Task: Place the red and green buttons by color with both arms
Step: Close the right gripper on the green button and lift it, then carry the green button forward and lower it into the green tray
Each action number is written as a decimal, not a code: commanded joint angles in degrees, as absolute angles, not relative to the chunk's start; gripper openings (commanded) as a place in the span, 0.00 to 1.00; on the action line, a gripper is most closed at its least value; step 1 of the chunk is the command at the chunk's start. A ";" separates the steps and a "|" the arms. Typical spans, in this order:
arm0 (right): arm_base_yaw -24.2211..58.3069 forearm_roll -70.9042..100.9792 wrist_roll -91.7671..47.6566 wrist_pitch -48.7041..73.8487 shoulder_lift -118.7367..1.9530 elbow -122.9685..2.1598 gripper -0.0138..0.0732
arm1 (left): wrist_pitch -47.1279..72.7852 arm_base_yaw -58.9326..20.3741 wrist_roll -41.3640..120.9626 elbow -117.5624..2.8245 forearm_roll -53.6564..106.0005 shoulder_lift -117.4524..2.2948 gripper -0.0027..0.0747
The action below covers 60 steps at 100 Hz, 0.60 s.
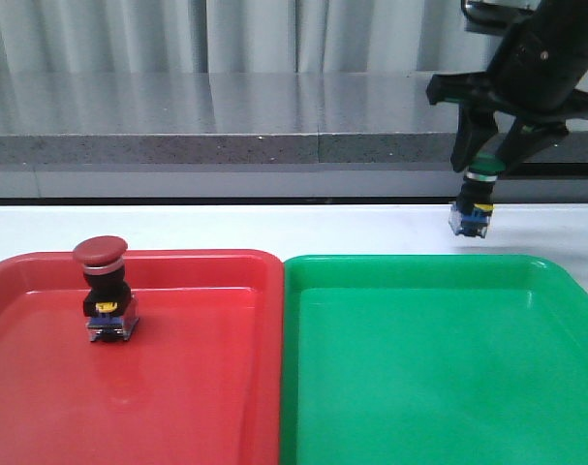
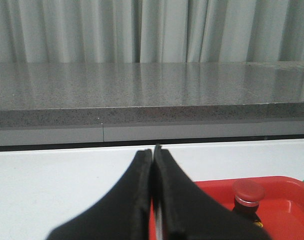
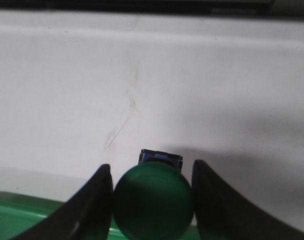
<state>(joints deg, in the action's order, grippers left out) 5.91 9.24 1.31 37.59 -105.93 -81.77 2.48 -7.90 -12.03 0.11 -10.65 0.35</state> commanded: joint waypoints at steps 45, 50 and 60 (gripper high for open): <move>13.14 7.67 5.53 41.12 -88.91 -74.81 0.43 | -2.08 -7.86 -12.15 2.54 -10.56 2.14 0.01; 14.01 6.70 7.37 39.73 -87.85 -72.18 0.43 | -2.08 -7.86 -12.15 2.54 -10.56 2.14 0.01; 15.70 4.33 10.34 37.04 -86.75 -67.62 0.43 | -2.08 -7.86 -12.15 2.54 -10.56 2.14 0.01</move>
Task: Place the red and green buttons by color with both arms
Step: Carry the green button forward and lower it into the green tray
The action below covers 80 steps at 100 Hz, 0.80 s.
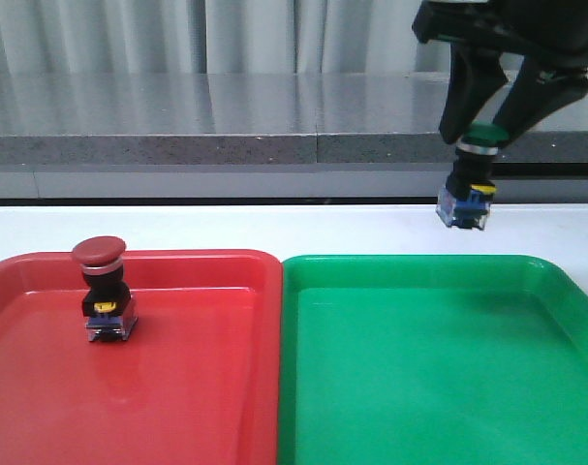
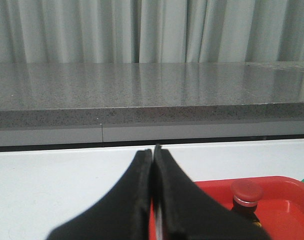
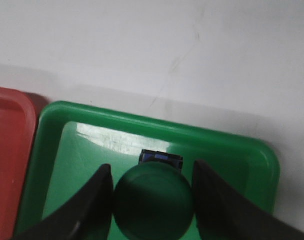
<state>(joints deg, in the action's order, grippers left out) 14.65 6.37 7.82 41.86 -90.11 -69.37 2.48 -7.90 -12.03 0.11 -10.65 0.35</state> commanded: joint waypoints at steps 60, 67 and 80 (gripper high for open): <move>18.79 3.61 14.25 28.52 -91.72 -60.32 0.43 | -2.08 -7.86 -12.15 2.54 -10.56 2.14 0.01; 19.15 3.61 14.25 28.41 -92.02 -60.32 0.43 | -2.08 -7.86 -12.15 2.54 -10.56 2.14 0.01; 19.46 3.61 14.25 28.14 -92.90 -60.32 0.43 | -2.08 -7.86 -12.15 2.54 -10.56 2.14 0.01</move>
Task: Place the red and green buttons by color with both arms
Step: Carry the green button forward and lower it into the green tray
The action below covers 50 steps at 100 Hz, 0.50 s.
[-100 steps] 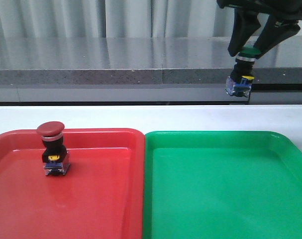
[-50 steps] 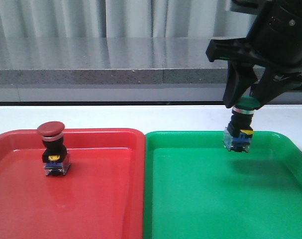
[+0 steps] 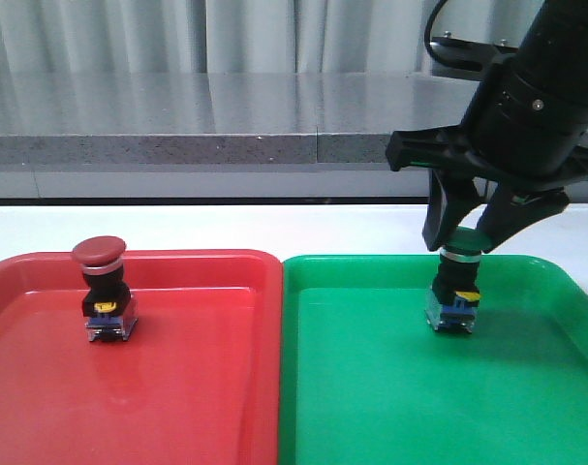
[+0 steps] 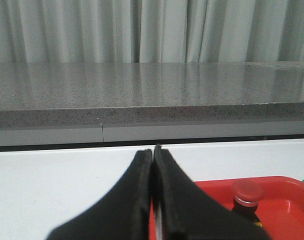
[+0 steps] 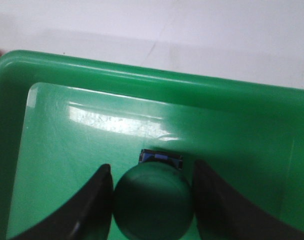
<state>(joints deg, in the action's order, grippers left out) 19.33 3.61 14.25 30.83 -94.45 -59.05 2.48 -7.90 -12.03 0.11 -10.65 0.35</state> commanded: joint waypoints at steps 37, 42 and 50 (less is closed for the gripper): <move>19.45 4.05 14.25 28.93 -93.80 -60.32 0.49 | -2.08 -7.86 -12.15 2.54 -10.56 2.14 0.01; 19.45 4.22 14.25 29.16 -93.80 -60.32 0.55 | -2.08 -7.86 -12.15 2.54 -10.56 2.14 0.01; 19.45 4.28 14.25 29.16 -93.80 -60.32 0.67 | -2.08 -7.86 -12.15 2.54 -10.56 2.14 0.01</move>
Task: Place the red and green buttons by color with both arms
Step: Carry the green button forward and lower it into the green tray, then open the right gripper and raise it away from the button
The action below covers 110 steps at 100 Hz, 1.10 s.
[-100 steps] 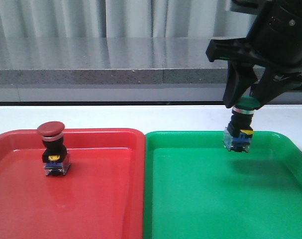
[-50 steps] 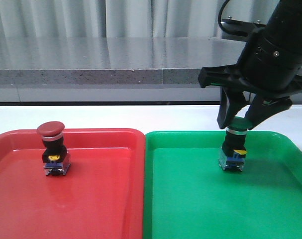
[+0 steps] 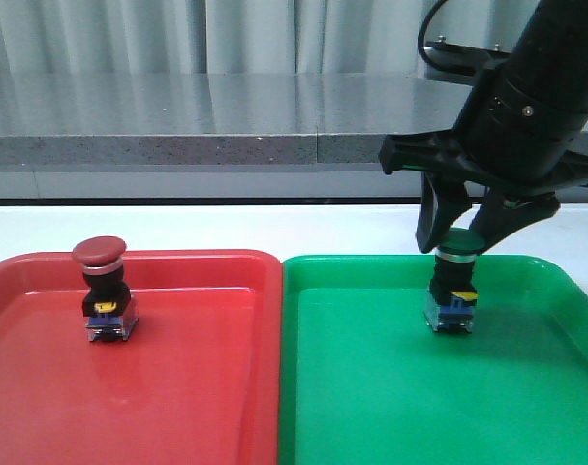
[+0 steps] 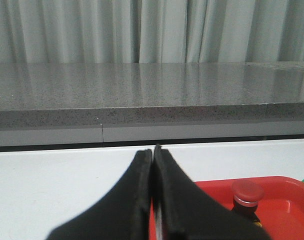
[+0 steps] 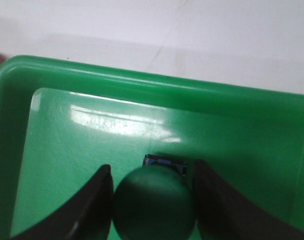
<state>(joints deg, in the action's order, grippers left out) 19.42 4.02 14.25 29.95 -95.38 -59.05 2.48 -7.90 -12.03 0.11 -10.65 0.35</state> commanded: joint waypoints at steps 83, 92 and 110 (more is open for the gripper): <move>19.31 -4.23 14.25 24.30 -77.12 -60.39 0.75 | -2.08 -7.86 -12.15 2.54 -10.56 2.14 0.01; 19.31 -4.83 14.25 24.93 -73.92 -60.39 0.75 | -2.08 -7.86 -12.15 2.54 -10.56 2.14 0.01; 19.31 -6.92 14.25 26.77 -67.21 -58.81 0.75 | -2.08 -7.86 -12.15 2.54 -10.56 2.14 0.01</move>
